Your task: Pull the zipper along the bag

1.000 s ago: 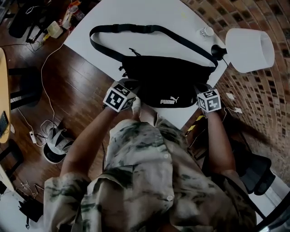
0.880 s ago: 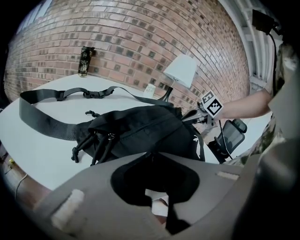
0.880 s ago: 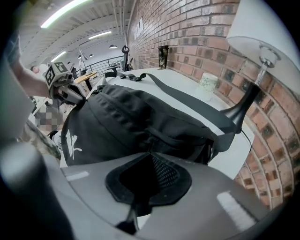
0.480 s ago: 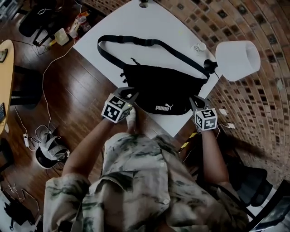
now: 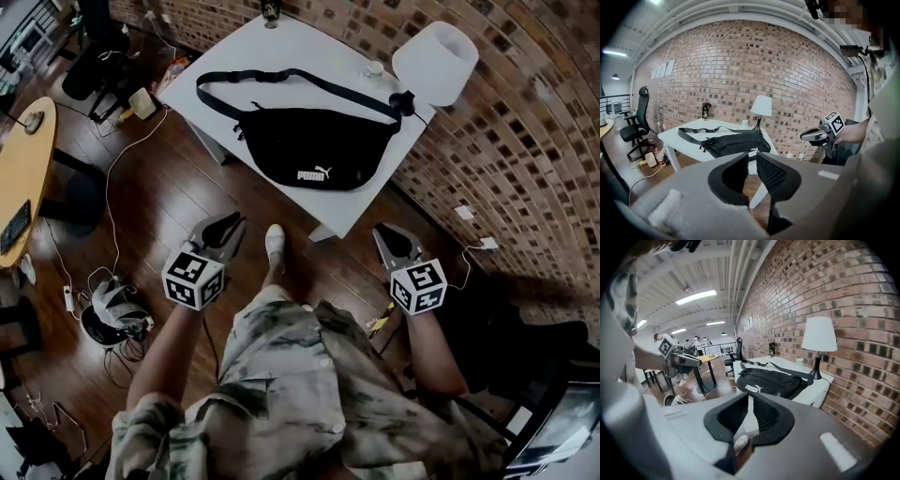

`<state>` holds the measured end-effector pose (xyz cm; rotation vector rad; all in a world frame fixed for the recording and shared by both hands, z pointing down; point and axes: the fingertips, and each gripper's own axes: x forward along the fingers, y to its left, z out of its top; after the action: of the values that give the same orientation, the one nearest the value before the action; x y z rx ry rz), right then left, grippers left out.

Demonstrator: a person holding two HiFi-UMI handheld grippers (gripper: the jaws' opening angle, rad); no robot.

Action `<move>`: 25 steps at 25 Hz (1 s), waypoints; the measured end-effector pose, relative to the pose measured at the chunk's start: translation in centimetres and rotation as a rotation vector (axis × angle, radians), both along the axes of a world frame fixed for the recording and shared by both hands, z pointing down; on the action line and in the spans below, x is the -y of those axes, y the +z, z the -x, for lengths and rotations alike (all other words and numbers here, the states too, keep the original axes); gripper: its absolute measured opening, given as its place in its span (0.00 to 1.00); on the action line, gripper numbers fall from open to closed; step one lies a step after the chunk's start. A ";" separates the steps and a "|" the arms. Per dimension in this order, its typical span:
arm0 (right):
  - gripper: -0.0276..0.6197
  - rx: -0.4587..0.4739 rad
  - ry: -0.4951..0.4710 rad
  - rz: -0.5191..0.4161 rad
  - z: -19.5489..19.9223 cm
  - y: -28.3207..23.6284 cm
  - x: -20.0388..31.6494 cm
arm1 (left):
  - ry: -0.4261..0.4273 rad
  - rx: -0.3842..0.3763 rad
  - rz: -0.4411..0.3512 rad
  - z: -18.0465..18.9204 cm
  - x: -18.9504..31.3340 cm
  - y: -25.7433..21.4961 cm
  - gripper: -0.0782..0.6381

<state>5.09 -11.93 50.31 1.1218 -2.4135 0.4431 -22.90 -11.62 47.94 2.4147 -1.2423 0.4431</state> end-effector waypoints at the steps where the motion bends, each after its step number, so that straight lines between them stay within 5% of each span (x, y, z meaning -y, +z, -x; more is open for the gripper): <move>1: 0.10 0.018 -0.015 -0.015 0.1 -0.7 -2.1 | -0.013 -0.001 -0.007 -0.3 -2.5 -0.9 0.19; 9: 0.09 0.060 -0.107 -0.085 1.7 -5.3 -16.5 | 0.033 -0.004 -0.006 -1.8 -18.7 -6.6 0.18; 14: 0.07 0.064 -0.091 -0.081 3.1 -6.8 -24.0 | 0.147 0.031 -0.043 -2.7 -24.8 -8.2 0.18; 25: 0.07 0.089 0.031 -0.125 11.7 -10.5 -38.6 | 0.282 -0.173 -0.013 2.3 -36.4 -8.2 0.18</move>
<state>-6.57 26.67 39.81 1.2174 -2.5350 0.3632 -25.19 24.81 39.76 2.5874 -0.8388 0.2956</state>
